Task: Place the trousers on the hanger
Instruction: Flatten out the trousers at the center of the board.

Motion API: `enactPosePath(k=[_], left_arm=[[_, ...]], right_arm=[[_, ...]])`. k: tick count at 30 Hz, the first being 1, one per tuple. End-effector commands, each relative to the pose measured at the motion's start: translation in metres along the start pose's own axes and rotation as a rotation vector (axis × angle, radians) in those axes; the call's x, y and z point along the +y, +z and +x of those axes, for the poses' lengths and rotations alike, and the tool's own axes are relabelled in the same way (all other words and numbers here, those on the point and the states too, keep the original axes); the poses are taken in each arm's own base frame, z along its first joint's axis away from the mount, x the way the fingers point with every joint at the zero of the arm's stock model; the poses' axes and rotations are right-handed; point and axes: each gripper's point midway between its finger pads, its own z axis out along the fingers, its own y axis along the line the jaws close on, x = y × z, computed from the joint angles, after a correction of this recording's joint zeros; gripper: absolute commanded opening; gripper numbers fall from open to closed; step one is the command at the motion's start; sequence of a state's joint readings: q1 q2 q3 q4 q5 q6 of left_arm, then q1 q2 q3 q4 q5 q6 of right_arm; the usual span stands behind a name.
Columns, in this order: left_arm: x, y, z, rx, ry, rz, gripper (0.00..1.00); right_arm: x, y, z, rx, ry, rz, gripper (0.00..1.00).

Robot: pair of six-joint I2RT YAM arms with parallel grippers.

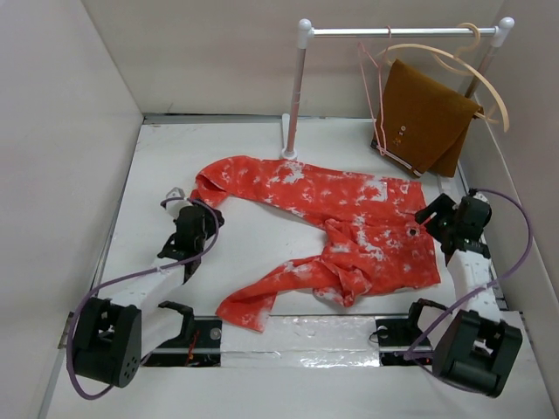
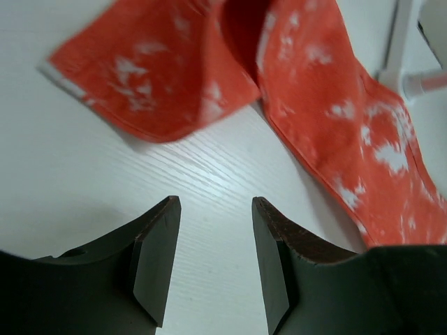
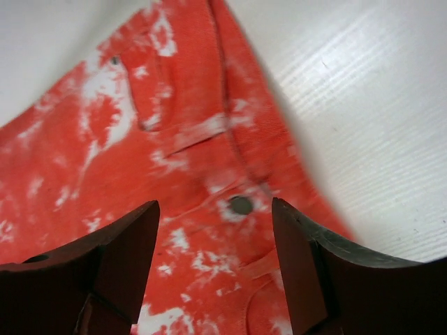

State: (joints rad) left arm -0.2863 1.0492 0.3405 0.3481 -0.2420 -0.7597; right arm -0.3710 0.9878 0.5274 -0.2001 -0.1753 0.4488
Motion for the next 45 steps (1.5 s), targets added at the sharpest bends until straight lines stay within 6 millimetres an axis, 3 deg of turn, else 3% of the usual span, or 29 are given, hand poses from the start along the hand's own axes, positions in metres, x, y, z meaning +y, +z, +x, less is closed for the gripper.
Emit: enactPosePath(k=[1, 3, 4, 6, 9, 11, 12, 13, 16, 18, 24, 26, 27, 28, 29, 32, 33, 35, 36, 39, 43, 45], left_arm=[[0.018, 0.003, -0.031, -0.115, -0.147, -0.074, 0.43], [0.043, 0.005, -0.045, -0.166, -0.225, -0.154, 0.43], [0.049, 0.006, -0.051, -0.186, -0.261, -0.161, 0.43], [0.07, 0.007, -0.062, -0.217, -0.337, -0.192, 0.43], [0.068, 0.018, -0.071, -0.198, -0.364, -0.162, 0.42], [0.079, 0.031, -0.057, -0.117, -0.356, -0.231, 0.42], [0.073, 0.038, -0.066, -0.116, -0.343, -0.228, 0.41], [0.081, 0.044, -0.051, -0.057, -0.335, -0.273, 0.4], [0.083, 0.056, -0.045, -0.011, -0.315, -0.29, 0.4], [0.084, 0.058, -0.042, 0.002, -0.309, -0.291, 0.4], [0.088, 0.062, -0.045, -0.02, -0.287, -0.355, 0.38], [0.089, 0.065, -0.043, -0.003, -0.287, -0.368, 0.31], [0.088, 0.067, -0.044, -0.001, -0.287, -0.364, 0.12], [0.086, 0.07, -0.044, -0.002, -0.286, -0.353, 0.05], [0.088, 0.072, -0.048, -0.005, -0.3, -0.351, 0.0], [0.081, 0.083, -0.063, -0.016, -0.347, -0.316, 0.0], [0.068, 0.089, -0.081, -0.045, -0.354, -0.288, 0.0], [0.065, 0.093, -0.092, -0.037, -0.345, -0.325, 0.0], [0.048, 0.098, -0.12, -0.078, -0.337, -0.296, 0.0], [0.041, 0.092, -0.143, -0.109, -0.287, -0.345, 0.0], [0.055, 0.085, -0.148, -0.123, -0.214, -0.425, 0.0], [0.052, 0.09, -0.149, -0.091, -0.161, -0.418, 0.0]], right_arm=[[0.044, -0.024, -0.031, -0.107, -0.086, -0.155, 0.72], [0.062, -0.03, -0.013, -0.08, -0.117, -0.237, 0.59], [0.07, -0.035, -0.009, -0.085, -0.129, -0.276, 0.31], [0.083, -0.039, 0.005, -0.055, -0.161, -0.337, 0.0], [0.1, -0.046, 0.029, -0.003, -0.241, -0.411, 0.0], [0.11, -0.052, 0.045, 0.031, -0.281, -0.46, 0.0], [0.113, -0.054, 0.049, 0.035, -0.296, -0.477, 0.01], [0.116, -0.055, 0.053, 0.037, -0.313, -0.492, 0.13], [0.13, -0.062, 0.063, 0.054, -0.363, -0.543, 0.34], [0.14, -0.066, 0.069, 0.06, -0.391, -0.58, 0.39], [0.158, -0.076, 0.085, 0.081, -0.43, -0.642, 0.39], [0.161, -0.079, 0.084, 0.068, -0.433, -0.647, 0.38], [0.163, -0.081, 0.086, 0.069, -0.436, -0.656, 0.38], [0.163, -0.082, 0.085, 0.063, -0.434, -0.652, 0.38], [0.164, -0.084, 0.084, 0.055, -0.436, -0.655, 0.38], [0.163, -0.088, 0.083, 0.051, -0.436, -0.66, 0.38], [0.163, -0.089, 0.083, 0.049, -0.436, -0.663, 0.38], [0.163, -0.091, 0.082, 0.043, -0.436, -0.665, 0.38], [0.162, -0.091, 0.082, 0.041, -0.437, -0.66, 0.38], [0.162, -0.091, 0.082, 0.04, -0.44, -0.66, 0.38], [0.169, -0.095, 0.084, 0.045, -0.432, -0.699, 0.38], [0.173, -0.096, 0.082, 0.039, -0.43, -0.713, 0.38]])
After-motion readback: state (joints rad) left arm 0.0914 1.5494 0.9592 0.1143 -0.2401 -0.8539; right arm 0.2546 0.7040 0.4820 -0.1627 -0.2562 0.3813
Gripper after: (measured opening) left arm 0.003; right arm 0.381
